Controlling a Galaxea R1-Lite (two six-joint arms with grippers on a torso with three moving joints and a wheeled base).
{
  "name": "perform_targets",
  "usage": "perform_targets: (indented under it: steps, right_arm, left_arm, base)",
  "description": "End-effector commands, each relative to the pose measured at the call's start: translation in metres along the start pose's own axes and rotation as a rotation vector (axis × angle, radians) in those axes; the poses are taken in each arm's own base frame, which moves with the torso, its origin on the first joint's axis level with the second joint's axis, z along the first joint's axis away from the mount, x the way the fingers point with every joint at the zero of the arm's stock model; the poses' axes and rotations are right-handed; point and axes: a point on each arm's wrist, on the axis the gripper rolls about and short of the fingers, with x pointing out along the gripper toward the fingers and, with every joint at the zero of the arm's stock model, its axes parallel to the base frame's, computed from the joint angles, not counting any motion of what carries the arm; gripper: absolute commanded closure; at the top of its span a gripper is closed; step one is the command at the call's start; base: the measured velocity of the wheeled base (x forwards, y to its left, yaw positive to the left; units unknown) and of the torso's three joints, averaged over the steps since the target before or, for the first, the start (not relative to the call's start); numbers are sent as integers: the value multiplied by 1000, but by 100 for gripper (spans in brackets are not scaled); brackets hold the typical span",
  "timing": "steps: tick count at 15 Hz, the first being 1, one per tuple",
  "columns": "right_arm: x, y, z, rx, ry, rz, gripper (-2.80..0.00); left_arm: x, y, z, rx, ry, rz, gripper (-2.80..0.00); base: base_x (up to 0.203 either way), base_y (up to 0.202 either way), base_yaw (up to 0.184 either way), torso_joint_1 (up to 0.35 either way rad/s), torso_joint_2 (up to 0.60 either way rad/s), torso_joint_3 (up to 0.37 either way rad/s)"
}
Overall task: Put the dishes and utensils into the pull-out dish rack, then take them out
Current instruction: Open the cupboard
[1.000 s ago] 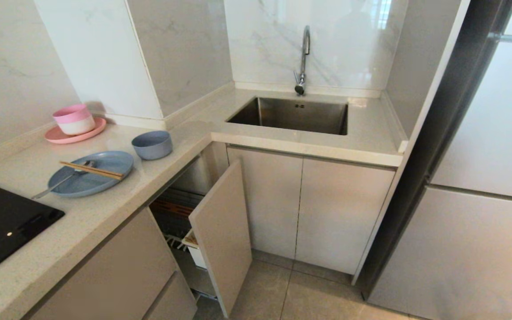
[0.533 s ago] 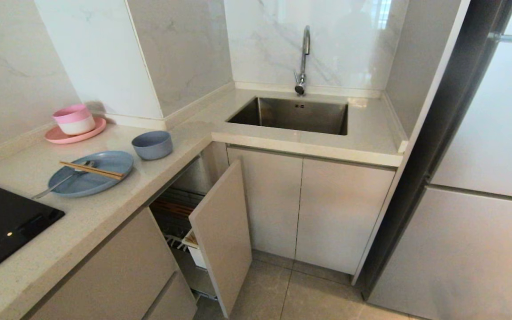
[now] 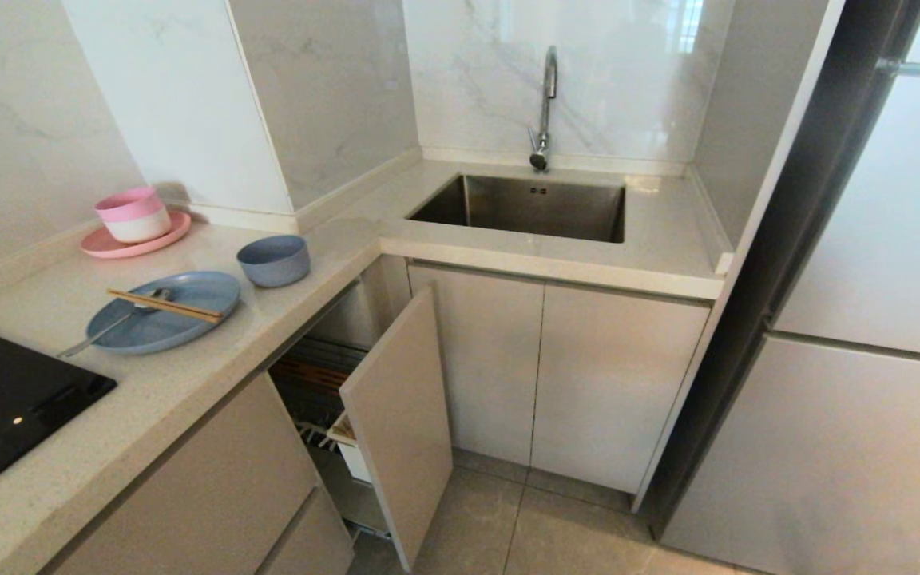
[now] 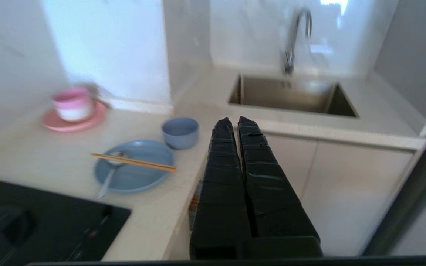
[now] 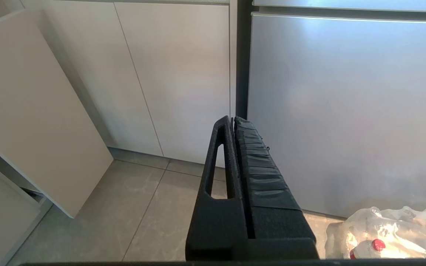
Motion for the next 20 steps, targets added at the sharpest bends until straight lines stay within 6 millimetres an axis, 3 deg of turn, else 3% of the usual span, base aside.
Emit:
perform_targets:
  steps: [1, 5, 8, 11, 16, 20]
  right_arm:
    - [0, 0, 0, 1, 0, -1, 0]
    - [0, 0, 0, 1, 0, -1, 0]
    - [0, 0, 0, 1, 0, 0, 0]
    - [0, 0, 0, 1, 0, 1, 0]
    - [0, 0, 0, 1, 0, -1, 0]
    - [0, 0, 0, 1, 0, 1, 0]
  left_arm:
    - [69, 0, -2, -8, 152, -31, 0]
    - [167, -16, -31, -16, 373, -135, 0]
    - [233, -35, -80, -4, 568, -184, 0]
    - [284, -49, -133, 13, 735, -198, 0]
    - [332, -62, -215, 41, 945, -181, 0]
    - [354, -64, -246, 49, 982, -166, 0]
  base:
    - [0, 0, 0, 0, 0, 0]
    - [0, 0, 0, 0, 0, 0]
    - [0, 0, 0, 0, 0, 0]
    - [0, 0, 0, 0, 0, 0]
    - [0, 0, 0, 0, 0, 0]
    - [0, 0, 0, 0, 0, 0]
